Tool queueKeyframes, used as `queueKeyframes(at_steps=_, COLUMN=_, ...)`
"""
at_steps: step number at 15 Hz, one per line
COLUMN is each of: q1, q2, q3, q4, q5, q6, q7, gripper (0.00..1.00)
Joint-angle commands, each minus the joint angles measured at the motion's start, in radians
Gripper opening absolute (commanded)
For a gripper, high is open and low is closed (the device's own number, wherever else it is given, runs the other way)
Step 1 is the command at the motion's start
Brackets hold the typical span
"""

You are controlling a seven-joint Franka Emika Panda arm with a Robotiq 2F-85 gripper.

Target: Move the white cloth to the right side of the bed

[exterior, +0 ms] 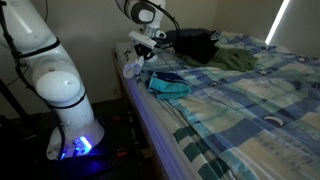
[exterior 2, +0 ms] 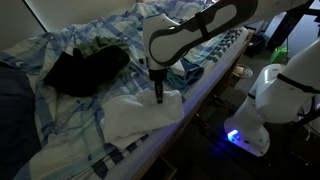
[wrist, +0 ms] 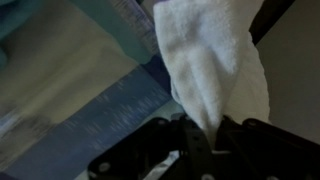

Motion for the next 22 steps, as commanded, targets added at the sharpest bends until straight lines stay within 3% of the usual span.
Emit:
queueKeyframes(at_steps=1, q1=-0.008, q2=-0.054, q3=-0.027, q4=0.018, q5=-0.067, q6=-0.050, q7=0.045, gripper=0.04)
queueKeyframes(at_steps=15, q1=-0.089, q2=-0.049, q3=-0.151, q4=0.151, q5=-0.274, q6=-0.198, q7=0.029, gripper=0.04)
queueKeyframes(at_steps=22, q1=-0.124, q2=-0.058, q3=-0.182, q4=0.146, q5=-0.329, q6=-0.241, q7=0.023, gripper=0.04)
